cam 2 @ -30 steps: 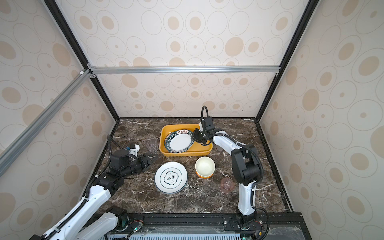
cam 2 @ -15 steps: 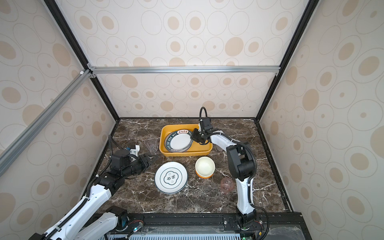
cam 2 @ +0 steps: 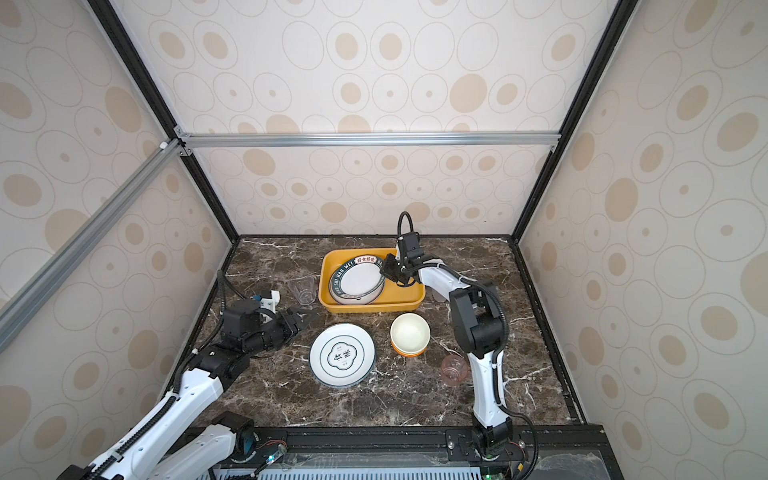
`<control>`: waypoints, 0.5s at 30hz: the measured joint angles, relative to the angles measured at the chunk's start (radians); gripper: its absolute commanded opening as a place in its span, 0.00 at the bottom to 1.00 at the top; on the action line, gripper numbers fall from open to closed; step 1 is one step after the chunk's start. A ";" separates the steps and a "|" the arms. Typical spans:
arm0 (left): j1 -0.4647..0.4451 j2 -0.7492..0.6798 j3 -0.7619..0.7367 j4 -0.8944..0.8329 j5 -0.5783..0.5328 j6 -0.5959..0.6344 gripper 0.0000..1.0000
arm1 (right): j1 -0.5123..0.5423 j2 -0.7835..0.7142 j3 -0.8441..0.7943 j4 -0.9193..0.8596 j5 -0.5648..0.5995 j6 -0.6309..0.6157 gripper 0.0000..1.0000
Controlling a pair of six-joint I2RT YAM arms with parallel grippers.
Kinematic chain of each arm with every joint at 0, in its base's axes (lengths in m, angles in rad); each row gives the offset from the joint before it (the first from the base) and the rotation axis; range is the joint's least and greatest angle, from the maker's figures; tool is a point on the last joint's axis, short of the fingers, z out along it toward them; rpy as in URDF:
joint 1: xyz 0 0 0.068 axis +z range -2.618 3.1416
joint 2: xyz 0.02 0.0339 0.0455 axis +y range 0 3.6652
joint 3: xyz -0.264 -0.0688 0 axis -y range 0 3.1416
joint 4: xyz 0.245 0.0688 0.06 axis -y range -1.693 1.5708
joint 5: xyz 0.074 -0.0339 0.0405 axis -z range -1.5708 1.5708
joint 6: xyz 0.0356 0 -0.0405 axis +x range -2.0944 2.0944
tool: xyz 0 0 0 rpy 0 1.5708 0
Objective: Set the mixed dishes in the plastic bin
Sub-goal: 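Lower the green-rimmed plate onto the plate in the tray and open the right gripper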
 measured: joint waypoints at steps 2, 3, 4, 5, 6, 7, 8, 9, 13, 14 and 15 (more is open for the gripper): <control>0.000 0.003 0.000 0.000 0.000 0.000 0.58 | 0.000 0.006 0.005 0.001 0.001 0.000 0.01; 0.000 0.004 0.000 0.000 0.000 0.000 0.58 | 0.000 0.008 0.005 0.001 0.002 0.000 0.01; 0.000 0.004 0.000 0.000 0.000 0.000 0.58 | 0.000 0.012 0.007 0.000 0.002 0.000 0.01; 0.000 0.005 0.000 0.000 0.000 0.000 0.58 | 0.000 0.019 0.013 -0.001 0.002 0.000 0.01; 0.000 0.005 0.000 0.000 0.000 0.000 0.58 | 0.000 0.027 0.019 -0.001 0.003 0.000 0.01; 0.000 0.006 0.000 0.000 0.000 0.000 0.58 | 0.000 0.032 0.023 0.000 0.003 0.001 0.01; 0.000 0.006 0.000 0.000 0.000 0.000 0.58 | 0.000 0.037 0.027 -0.001 0.003 0.001 0.01; 0.000 0.007 0.000 0.000 0.000 0.000 0.58 | 0.000 0.043 0.031 -0.001 0.003 0.001 0.01; 0.000 0.010 0.000 0.000 0.000 0.000 0.58 | 0.000 0.055 0.037 -0.001 0.003 0.002 0.01; 0.000 0.010 0.000 0.000 0.000 0.000 0.58 | 0.000 0.055 0.038 -0.002 0.003 0.002 0.01; 0.001 0.010 0.000 0.000 0.000 0.000 0.58 | 0.000 0.055 0.039 -0.003 0.003 0.002 0.01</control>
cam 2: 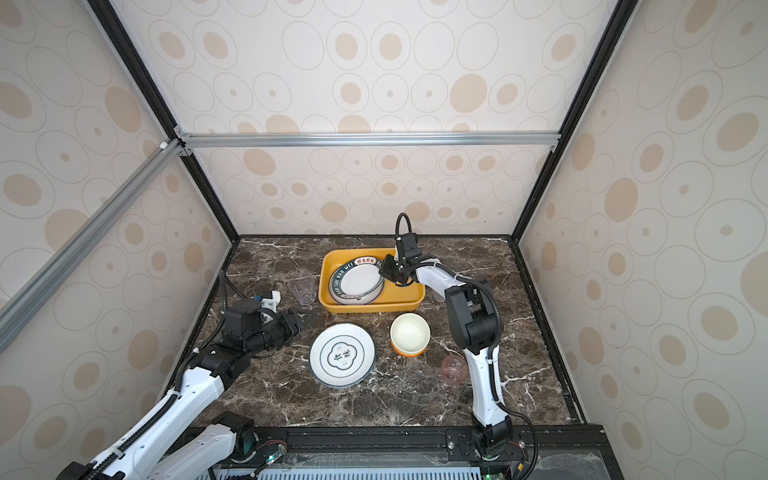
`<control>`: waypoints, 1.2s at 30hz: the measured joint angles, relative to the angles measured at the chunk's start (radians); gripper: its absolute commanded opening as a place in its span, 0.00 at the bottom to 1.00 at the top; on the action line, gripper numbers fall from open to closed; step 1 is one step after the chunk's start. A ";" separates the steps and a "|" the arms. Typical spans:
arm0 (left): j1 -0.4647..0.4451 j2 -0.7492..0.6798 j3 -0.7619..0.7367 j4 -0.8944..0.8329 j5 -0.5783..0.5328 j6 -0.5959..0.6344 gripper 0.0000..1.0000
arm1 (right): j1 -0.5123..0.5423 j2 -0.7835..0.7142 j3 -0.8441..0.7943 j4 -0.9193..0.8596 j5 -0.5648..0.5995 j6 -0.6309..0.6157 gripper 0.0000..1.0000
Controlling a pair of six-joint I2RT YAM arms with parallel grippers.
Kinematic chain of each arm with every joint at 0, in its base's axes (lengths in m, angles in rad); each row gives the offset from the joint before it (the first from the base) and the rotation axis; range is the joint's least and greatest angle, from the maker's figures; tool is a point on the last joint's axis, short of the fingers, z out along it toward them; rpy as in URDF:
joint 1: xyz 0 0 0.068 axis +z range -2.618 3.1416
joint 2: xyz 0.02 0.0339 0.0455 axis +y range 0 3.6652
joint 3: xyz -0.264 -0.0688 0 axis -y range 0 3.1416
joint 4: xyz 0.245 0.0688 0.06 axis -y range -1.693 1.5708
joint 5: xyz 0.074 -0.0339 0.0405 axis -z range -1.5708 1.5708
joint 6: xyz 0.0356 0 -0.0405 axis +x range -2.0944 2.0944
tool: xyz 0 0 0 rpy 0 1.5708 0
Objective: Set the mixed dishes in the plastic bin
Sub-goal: 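Lower the green-rimmed plate onto the plate in the tray and open the right gripper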
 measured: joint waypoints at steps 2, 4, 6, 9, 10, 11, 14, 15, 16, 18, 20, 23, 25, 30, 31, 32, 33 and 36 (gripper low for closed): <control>0.000 0.000 0.000 0.000 0.000 0.000 0.58 | 0.000 0.000 0.001 -0.001 0.000 0.000 0.01; 0.000 0.000 0.000 0.000 0.000 0.000 0.58 | 0.000 0.004 0.008 -0.005 0.000 0.000 0.02; 0.000 0.000 -0.001 0.000 0.000 0.000 0.58 | 0.000 0.010 0.014 -0.005 0.000 0.000 0.02; 0.000 0.000 -0.003 0.000 0.000 0.000 0.58 | 0.000 0.016 0.014 -0.006 0.000 0.000 0.02; 0.000 0.000 -0.004 0.000 0.000 0.001 0.58 | 0.000 0.017 0.014 -0.006 -0.001 0.001 0.02; 0.000 0.000 -0.004 0.000 0.000 0.000 0.58 | 0.000 0.018 0.015 -0.006 -0.001 0.000 0.02; 0.000 0.000 -0.005 -0.001 0.000 0.001 0.58 | 0.000 0.018 0.015 -0.006 -0.001 0.001 0.04; 0.001 0.000 -0.006 -0.001 0.000 0.001 0.58 | 0.000 0.019 0.015 -0.006 -0.001 0.001 0.06; 0.001 0.000 -0.006 -0.001 0.000 0.001 0.58 | 0.000 0.019 0.015 -0.006 -0.001 0.001 0.08; 0.001 0.000 -0.006 -0.001 0.000 0.001 0.58 | 0.000 0.022 0.015 -0.005 -0.003 0.002 0.15; 0.001 0.000 -0.006 -0.001 0.000 0.001 0.58 | 0.000 0.026 0.015 -0.005 -0.004 0.008 0.19; 0.001 0.000 -0.008 -0.001 0.000 0.002 0.58 | 0.000 0.030 0.015 -0.006 -0.003 0.013 0.24; 0.001 0.000 -0.010 -0.001 0.000 0.002 0.58 | 0.000 0.030 0.015 -0.009 -0.003 0.015 0.24; 0.001 -0.001 -0.013 -0.002 0.000 0.003 0.58 | 0.000 0.030 0.015 -0.023 0.008 0.013 0.26; 0.001 -0.001 -0.013 -0.003 0.000 0.003 0.58 | 0.000 0.030 0.015 -0.025 0.011 0.011 0.26; 0.002 -0.001 -0.013 -0.003 0.000 0.003 0.58 | 0.000 0.030 0.015 -0.029 0.016 0.008 0.26; 0.002 -0.002 -0.013 -0.003 0.000 0.003 0.58 | 0.000 0.030 0.015 -0.034 0.021 0.007 0.26; 0.002 -0.002 -0.014 -0.003 0.000 0.003 0.58 | 0.000 0.030 0.015 -0.047 0.027 0.000 0.26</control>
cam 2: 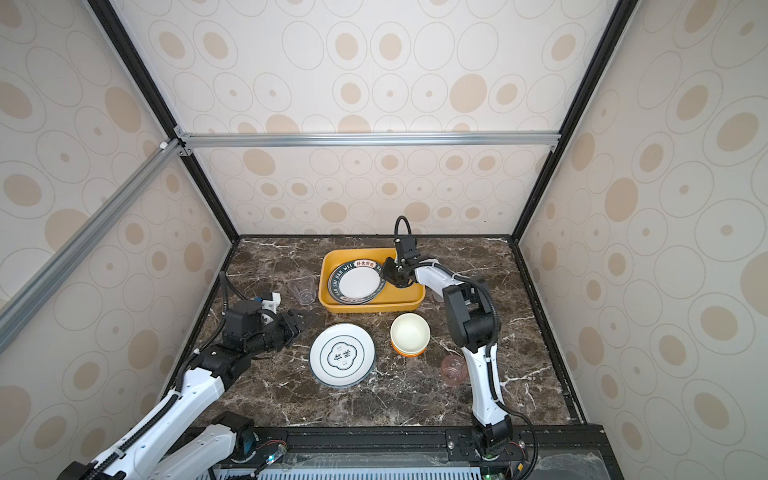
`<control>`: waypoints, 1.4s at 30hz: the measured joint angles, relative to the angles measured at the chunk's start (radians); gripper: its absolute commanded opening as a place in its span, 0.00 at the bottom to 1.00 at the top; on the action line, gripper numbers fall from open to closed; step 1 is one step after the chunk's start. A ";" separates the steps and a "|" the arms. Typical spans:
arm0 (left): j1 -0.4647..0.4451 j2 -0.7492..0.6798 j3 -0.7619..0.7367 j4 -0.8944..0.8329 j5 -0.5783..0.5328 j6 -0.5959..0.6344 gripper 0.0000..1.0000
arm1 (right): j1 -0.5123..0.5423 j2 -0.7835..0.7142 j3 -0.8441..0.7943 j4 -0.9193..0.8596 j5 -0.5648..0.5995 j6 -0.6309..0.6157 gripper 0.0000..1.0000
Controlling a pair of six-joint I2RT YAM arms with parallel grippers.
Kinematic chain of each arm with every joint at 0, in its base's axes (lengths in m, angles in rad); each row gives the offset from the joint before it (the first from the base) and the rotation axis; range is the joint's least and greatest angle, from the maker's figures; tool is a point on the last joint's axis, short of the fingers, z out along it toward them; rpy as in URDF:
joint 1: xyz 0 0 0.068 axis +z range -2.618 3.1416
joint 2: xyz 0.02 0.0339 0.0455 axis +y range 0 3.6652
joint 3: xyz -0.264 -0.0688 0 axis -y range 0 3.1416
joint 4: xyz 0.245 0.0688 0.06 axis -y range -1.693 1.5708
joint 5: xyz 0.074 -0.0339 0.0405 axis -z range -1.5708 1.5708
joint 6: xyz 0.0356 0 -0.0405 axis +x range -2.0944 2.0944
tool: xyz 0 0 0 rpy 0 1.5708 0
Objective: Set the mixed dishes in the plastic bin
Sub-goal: 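Lower the green-rimmed plate onto the plate in the tray and open the right gripper, then move the right gripper back toward the cloud-motif white plate on the table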
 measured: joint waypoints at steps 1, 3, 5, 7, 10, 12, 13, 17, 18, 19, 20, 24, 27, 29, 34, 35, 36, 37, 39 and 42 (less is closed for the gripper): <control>0.000 -0.001 0.000 0.000 0.000 0.000 0.58 | 0.000 0.000 0.000 -0.002 0.003 -0.001 0.26; 0.000 -0.003 -0.002 0.000 0.000 0.000 0.58 | 0.000 0.000 0.000 -0.004 0.006 -0.004 0.26; 0.000 -0.008 -0.005 -0.001 0.000 0.000 0.58 | 0.000 0.000 0.000 -0.004 0.007 -0.005 0.25; 0.001 -0.011 -0.008 -0.001 0.000 0.000 0.58 | 0.000 0.000 0.000 -0.004 0.009 -0.005 0.25; 0.001 -0.011 -0.011 -0.002 0.000 0.000 0.58 | 0.000 0.000 0.000 -0.004 0.011 -0.005 0.25; 0.001 -0.013 -0.017 -0.001 0.000 0.000 0.58 | 0.000 0.000 0.000 -0.005 0.013 -0.008 0.25; 0.001 -0.014 -0.020 -0.002 0.000 0.000 0.58 | 0.000 0.000 0.000 -0.005 0.014 -0.009 0.25; 0.001 -0.017 -0.029 -0.002 0.000 0.000 0.58 | 0.000 -0.005 -0.007 -0.014 0.019 -0.017 0.26; 0.001 -0.018 -0.032 -0.002 0.000 0.000 0.58 | 0.000 -0.007 -0.011 -0.017 0.020 -0.020 0.27; 0.001 -0.019 -0.034 -0.003 0.000 0.000 0.58 | 0.000 -0.013 -0.017 -0.023 0.021 -0.023 0.27; 0.001 -0.019 -0.036 -0.003 0.000 0.000 0.58 | 0.000 -0.020 -0.023 -0.031 0.021 -0.026 0.28; 0.001 -0.020 -0.039 -0.006 0.000 0.002 0.58 | 0.001 -0.060 -0.038 -0.057 0.030 -0.039 0.31; 0.001 -0.022 -0.039 -0.009 -0.004 0.006 0.58 | 0.003 -0.101 -0.045 -0.068 0.039 -0.051 0.31; 0.001 -0.026 -0.039 -0.018 -0.010 0.011 0.58 | 0.007 -0.135 -0.051 -0.074 0.044 -0.060 0.31; 0.001 -0.032 -0.039 -0.041 -0.019 0.022 0.58 | 0.017 -0.218 -0.088 -0.091 0.047 -0.079 0.31; 0.001 -0.032 -0.039 -0.046 -0.021 0.026 0.58 | 0.020 -0.234 -0.097 -0.096 0.046 -0.084 0.31; 0.001 -0.032 -0.039 -0.052 -0.023 0.029 0.58 | 0.023 -0.248 -0.105 -0.103 0.043 -0.088 0.31; 0.001 -0.032 -0.039 -0.058 -0.024 0.033 0.58 | 0.026 -0.261 -0.113 -0.105 0.042 -0.092 0.31; 0.001 -0.032 -0.039 -0.069 -0.027 0.042 0.58 | 0.032 -0.292 -0.136 -0.112 0.036 -0.100 0.31; 0.001 -0.032 -0.039 -0.090 -0.035 0.053 0.58 | 0.044 -0.340 -0.170 -0.128 0.023 -0.114 0.31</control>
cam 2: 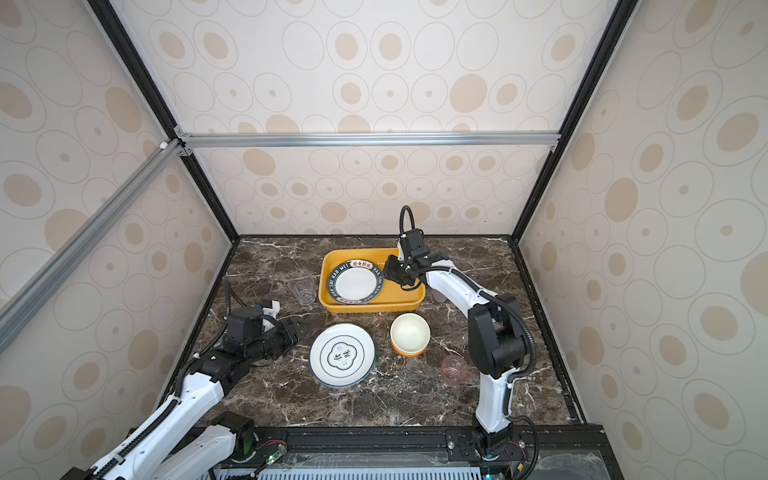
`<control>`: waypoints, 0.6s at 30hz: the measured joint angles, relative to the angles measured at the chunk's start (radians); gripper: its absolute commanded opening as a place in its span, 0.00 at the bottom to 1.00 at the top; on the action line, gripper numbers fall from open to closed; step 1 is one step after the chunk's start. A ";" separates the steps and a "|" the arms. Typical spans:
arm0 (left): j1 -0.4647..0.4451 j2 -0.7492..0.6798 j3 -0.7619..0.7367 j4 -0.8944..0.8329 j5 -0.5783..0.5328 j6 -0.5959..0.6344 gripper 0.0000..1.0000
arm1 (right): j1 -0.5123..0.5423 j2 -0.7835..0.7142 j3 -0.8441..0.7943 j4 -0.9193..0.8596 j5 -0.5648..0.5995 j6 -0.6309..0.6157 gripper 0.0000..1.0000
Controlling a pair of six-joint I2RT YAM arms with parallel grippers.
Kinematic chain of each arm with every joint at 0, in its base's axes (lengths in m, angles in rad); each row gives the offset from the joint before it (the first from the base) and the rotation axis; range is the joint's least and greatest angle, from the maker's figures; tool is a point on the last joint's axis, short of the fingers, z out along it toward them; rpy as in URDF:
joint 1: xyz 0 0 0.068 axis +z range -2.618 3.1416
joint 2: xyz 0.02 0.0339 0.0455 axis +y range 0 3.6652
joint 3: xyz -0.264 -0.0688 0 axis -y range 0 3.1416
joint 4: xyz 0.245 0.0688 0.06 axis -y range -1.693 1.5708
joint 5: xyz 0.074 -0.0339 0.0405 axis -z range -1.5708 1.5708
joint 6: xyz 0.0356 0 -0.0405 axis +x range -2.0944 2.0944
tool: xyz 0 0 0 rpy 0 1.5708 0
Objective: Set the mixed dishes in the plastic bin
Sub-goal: 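Move the right gripper back toward the cloud-motif white plate on the table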
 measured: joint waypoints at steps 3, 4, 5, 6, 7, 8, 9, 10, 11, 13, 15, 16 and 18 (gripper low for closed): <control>0.000 0.002 0.000 -0.015 -0.007 0.008 0.58 | 0.014 -0.051 -0.031 -0.015 -0.014 -0.011 0.32; 0.000 0.003 0.000 -0.017 -0.008 0.011 0.58 | 0.020 -0.068 -0.042 -0.020 -0.018 -0.015 0.33; 0.000 0.005 0.000 -0.019 -0.009 0.012 0.58 | 0.026 -0.087 -0.055 -0.025 -0.020 -0.020 0.33; 0.000 0.008 0.000 -0.021 -0.010 0.014 0.58 | 0.033 -0.105 -0.068 -0.031 -0.024 -0.024 0.33; 0.000 0.011 0.000 -0.022 -0.011 0.016 0.58 | 0.040 -0.121 -0.077 -0.036 -0.027 -0.027 0.33; 0.000 0.015 0.000 -0.024 -0.013 0.019 0.58 | 0.047 -0.137 -0.087 -0.043 -0.031 -0.030 0.33; 0.000 0.019 0.000 -0.027 -0.014 0.021 0.58 | 0.053 -0.149 -0.095 -0.046 -0.032 -0.033 0.34; 0.000 0.023 0.000 -0.031 -0.015 0.023 0.58 | 0.061 -0.164 -0.106 -0.049 -0.034 -0.037 0.34; 0.000 0.026 0.000 -0.034 -0.016 0.026 0.58 | 0.069 -0.179 -0.119 -0.050 -0.036 -0.040 0.34; 0.000 0.030 0.000 -0.040 -0.019 0.028 0.58 | 0.084 -0.203 -0.141 -0.056 -0.041 -0.045 0.35; 0.000 0.033 0.000 -0.045 -0.024 0.032 0.58 | 0.099 -0.221 -0.160 -0.064 -0.048 -0.050 0.36; 0.000 0.034 0.000 -0.047 -0.026 0.034 0.58 | 0.108 -0.229 -0.170 -0.068 -0.051 -0.052 0.35; 0.000 0.034 0.000 -0.051 -0.028 0.037 0.58 | 0.124 -0.240 -0.185 -0.077 -0.053 -0.056 0.37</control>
